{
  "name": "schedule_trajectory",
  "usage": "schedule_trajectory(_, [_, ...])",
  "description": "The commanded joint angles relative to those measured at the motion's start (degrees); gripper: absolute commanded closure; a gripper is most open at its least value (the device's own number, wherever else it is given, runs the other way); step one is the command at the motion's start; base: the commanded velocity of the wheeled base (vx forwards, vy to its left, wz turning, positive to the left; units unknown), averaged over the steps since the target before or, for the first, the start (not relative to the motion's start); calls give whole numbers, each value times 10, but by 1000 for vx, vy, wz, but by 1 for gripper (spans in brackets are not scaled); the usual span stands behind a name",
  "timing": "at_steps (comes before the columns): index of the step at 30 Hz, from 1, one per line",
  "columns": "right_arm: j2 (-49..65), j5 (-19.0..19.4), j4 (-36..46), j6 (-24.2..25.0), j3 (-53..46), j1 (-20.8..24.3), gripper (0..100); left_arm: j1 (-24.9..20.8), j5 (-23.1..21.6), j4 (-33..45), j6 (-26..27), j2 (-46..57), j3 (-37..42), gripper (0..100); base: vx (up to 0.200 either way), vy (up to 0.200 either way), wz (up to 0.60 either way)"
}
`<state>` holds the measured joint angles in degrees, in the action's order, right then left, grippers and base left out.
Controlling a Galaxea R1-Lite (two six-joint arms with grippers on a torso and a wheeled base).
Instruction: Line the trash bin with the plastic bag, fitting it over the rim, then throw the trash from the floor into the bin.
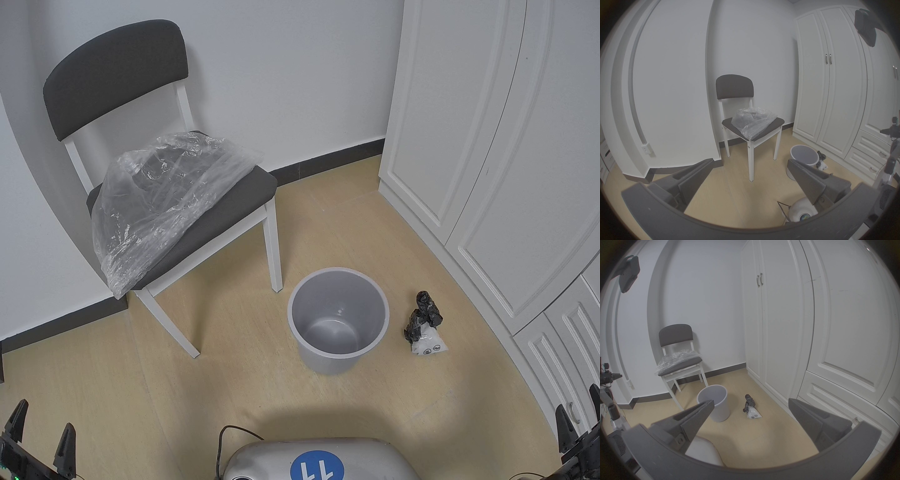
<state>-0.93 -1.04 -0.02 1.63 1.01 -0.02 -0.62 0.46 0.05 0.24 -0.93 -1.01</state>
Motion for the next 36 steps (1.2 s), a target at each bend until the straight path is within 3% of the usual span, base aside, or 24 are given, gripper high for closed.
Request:
schedule_trajectory(1, [9,-1,-1,-1,-9,-1,0,0,0,0,1,9,10,0,0,0,0])
schedule_trajectory(8, [9,12,0,-33,-9,-2,0,1,-23,0,20,9,10,0,0,0,0])
schedule_trajectory(15, [9,11,-1,-8,-9,0,0,0,-23,0,15,9,10,0,0,0,0])
schedule_trajectory(19, [9,9,-1,3,-9,0,0,1,-12,0,-19,9,9,0,0,0,0])
schedule_trajectory(27, [9,13,-1,-24,-9,-1,0,0,2,0,-5,9,10,0,0,0,0])
schedule_trajectory(36, [9,13,0,-28,-9,-1,0,1,8,0,-28,9,10,0,0,0,0])
